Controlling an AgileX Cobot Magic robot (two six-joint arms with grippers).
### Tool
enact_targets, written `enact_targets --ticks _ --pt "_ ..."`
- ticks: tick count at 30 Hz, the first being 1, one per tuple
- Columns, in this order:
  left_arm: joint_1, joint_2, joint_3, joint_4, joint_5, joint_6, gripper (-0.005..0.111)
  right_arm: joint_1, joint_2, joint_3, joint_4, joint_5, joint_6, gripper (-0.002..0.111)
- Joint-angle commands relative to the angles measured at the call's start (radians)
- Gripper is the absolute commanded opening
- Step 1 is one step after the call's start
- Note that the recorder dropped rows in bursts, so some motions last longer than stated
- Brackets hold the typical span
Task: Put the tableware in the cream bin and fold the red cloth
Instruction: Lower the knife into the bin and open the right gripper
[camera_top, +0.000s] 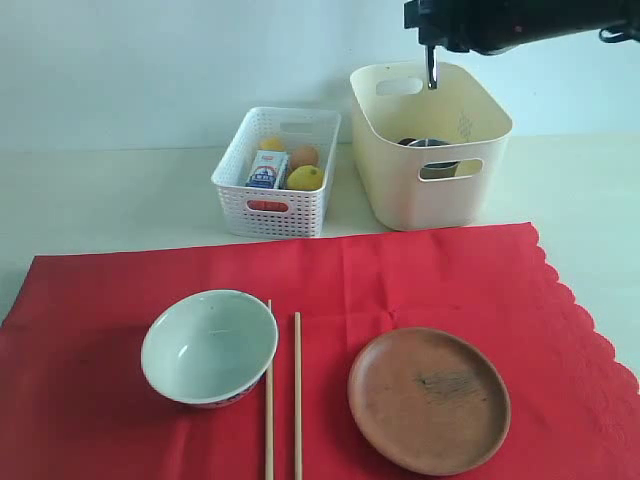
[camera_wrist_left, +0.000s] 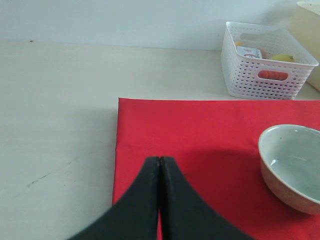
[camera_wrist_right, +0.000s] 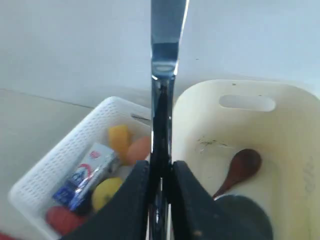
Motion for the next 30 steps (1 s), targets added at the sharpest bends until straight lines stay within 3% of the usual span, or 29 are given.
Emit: enact_targets --ticks 1,9,18,21,27,30 --pt "-0.008 -0.005 -0.004 -0.007 -0.011 -0.004 0.0 -0.002 0.14 -0.082 -0.05 -0.111 -0.016 0.0" --pt "-0.008 -0.005 -0.004 -0.007 -0.011 -0.004 0.0 -0.002 0.327 -0.155 -0.159 -0.143 -0.016 0.002" --pt "-0.008 -0.005 -0.004 -0.007 -0.011 -0.004 0.0 -0.002 0.352 -0.163 -0.161 -0.194 -0.012 0.043" --pt "-0.008 -0.005 -0.004 -0.007 -0.011 -0.004 0.0 -0.002 0.317 -0.163 -0.161 -0.159 -0.007 0.051" --pt "-0.008 -0.005 -0.004 -0.007 -0.011 -0.004 0.0 -0.002 0.201 -0.163 -0.164 0.012 0.008 0.051" --pt "-0.008 -0.005 -0.004 -0.007 -0.011 -0.004 0.0 -0.002 0.139 -0.163 -0.234 0.112 0.108 0.051"
